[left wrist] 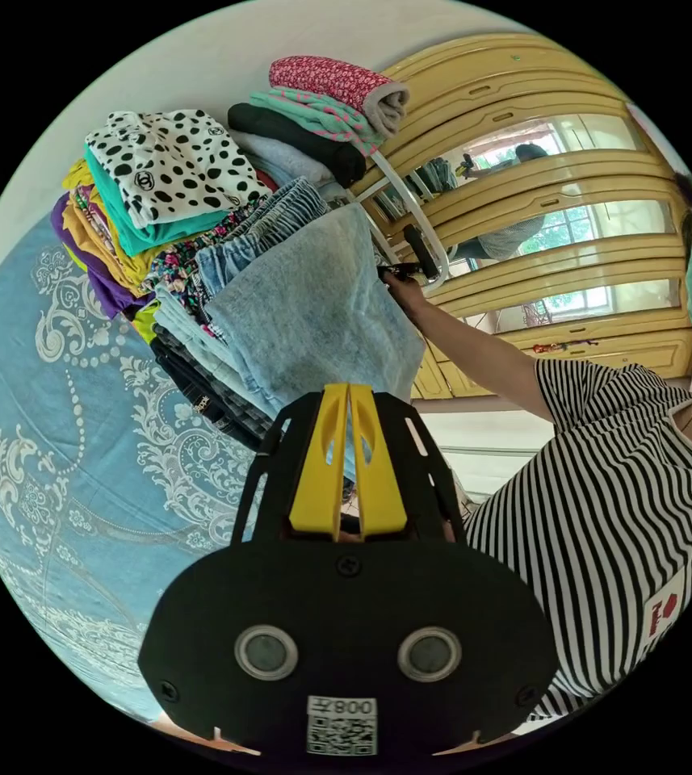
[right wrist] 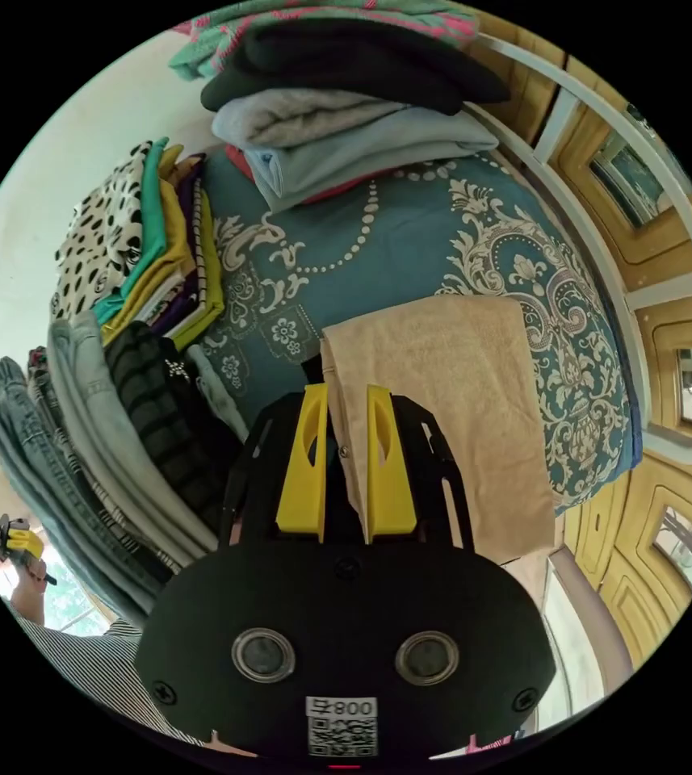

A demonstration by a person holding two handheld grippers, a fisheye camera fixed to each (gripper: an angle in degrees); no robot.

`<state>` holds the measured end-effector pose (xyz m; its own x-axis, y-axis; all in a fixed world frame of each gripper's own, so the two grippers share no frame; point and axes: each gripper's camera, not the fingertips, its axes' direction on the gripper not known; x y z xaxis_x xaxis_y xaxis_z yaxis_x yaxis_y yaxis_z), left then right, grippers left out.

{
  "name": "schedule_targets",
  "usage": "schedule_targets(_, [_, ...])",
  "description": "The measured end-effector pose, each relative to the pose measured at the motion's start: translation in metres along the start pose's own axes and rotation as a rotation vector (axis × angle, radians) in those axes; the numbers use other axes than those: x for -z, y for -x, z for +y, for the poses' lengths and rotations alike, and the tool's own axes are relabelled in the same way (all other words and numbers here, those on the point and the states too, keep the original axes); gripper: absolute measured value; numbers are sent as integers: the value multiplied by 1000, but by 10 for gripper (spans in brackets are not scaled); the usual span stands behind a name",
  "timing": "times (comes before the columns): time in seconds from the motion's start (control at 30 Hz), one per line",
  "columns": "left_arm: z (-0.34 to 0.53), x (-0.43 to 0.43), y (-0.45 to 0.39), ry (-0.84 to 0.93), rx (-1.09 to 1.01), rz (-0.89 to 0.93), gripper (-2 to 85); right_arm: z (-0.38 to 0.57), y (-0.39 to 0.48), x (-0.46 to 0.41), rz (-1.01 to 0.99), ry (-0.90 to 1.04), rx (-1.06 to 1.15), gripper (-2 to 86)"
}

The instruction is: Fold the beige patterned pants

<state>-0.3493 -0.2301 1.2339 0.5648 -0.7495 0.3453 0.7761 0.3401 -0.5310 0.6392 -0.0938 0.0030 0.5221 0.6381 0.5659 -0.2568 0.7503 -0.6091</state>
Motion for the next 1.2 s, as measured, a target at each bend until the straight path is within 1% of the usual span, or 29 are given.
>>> schedule_targets(0.07, [6, 6, 3, -1, 16, -4, 1, -9, 5, -17, 7, 48, 10, 81])
schedule_targets(0.27, [21, 25, 4, 7, 16, 31, 1, -18, 15, -30, 36, 51, 46, 65])
schedule_targets(0.43, [41, 49, 1, -2, 13, 62, 2, -9, 3, -28, -105, 3, -54, 33])
schedule_targets(0.53, [56, 69, -1, -20, 14, 75, 2, 4, -12, -18, -227, -58, -149, 26])
schedule_targets(0.63, [74, 90, -1, -43, 31, 113, 2, 30, -29, 6, -334, -171, -226, 21])
schedule_targets(0.7, [85, 102, -1, -55, 39, 138, 2, 59, -43, 29, -437, -277, -287, 19])
schedule_targets(0.83, [112, 133, -7, -89, 37, 197, 1, 109, -55, 64, -588, -455, -332, 17])
schedule_targets(0.9, [123, 149, -11, -105, 21, 216, 2, 138, -49, 91, -689, -595, -303, 16])
schedule_targets(1.0, [144, 180, -20, -144, -18, 242, 3, 160, -18, 128, -782, -736, -195, 15])
schedule_targets(1.03, [153, 195, -23, -169, -35, 251, 4, 162, -8, 135, -791, -754, -165, 14])
schedule_targets(1.13, [178, 238, -29, -250, -85, 275, 8, 168, 49, 171, -836, -842, -2, 13])
schedule_targets(1.2, [196, 272, -34, -323, -141, 279, 13, 174, 102, 201, -878, -910, 136, 13])
